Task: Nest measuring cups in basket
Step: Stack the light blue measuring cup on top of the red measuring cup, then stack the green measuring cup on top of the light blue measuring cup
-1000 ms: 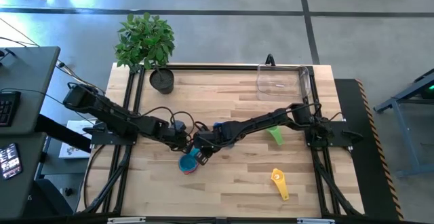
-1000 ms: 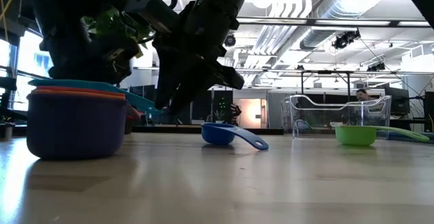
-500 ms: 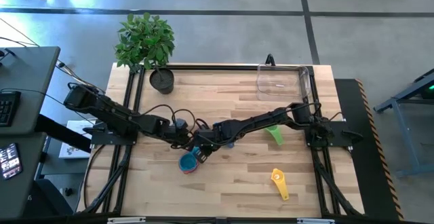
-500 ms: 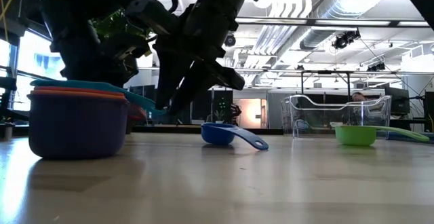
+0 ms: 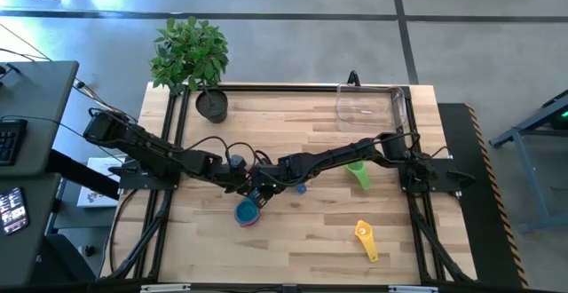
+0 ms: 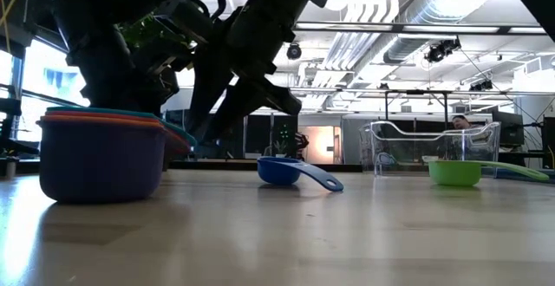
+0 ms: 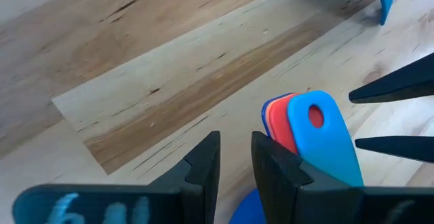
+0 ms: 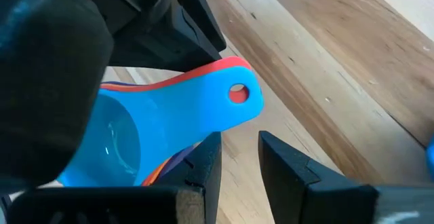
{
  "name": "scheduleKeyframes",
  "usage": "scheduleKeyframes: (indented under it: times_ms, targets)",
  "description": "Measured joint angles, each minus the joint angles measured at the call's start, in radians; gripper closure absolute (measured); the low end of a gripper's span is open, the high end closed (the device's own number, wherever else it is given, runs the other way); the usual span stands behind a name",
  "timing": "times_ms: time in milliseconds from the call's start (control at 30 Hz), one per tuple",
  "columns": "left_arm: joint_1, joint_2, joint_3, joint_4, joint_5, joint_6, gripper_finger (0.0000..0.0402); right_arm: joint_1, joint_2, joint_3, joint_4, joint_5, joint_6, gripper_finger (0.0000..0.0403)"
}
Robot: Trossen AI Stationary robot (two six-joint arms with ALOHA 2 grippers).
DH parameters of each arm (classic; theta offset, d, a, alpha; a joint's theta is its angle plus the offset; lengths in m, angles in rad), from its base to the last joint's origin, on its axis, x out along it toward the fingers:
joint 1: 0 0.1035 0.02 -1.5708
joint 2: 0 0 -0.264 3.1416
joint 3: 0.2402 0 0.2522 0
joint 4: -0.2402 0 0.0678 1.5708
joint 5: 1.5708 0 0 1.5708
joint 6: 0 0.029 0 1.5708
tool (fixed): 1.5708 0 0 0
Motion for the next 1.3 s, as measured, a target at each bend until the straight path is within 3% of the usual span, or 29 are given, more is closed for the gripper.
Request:
scheduleKeyframes:
  times_ms: [300, 733, 1033, 1300]
  targets:
    - [0.000, -0.012, 0.000, 0.000, 0.006, 0.065, 0.0328, -0.002, -0.003, 0.024, -0.050, -0.005, -0.063, 0.0313]
    - [-0.001, -0.160, 0.000, -0.170, -0.024, 0.117, 0.0328, 0.013, -0.006, 0.266, -0.425, 0.054, -0.163, 0.0313]
    - [-0.001, -0.322, 0.000, -0.193, -0.044, 0.169, 0.0328, 0.062, -0.006, 0.399, -0.655, 0.176, -0.167, 0.0313]
    - [-0.001, -0.501, -0.001, -0.147, -0.048, 0.233, 0.0328, 0.096, -0.007, 0.396, -0.964, 0.307, -0.114, 0.0313]
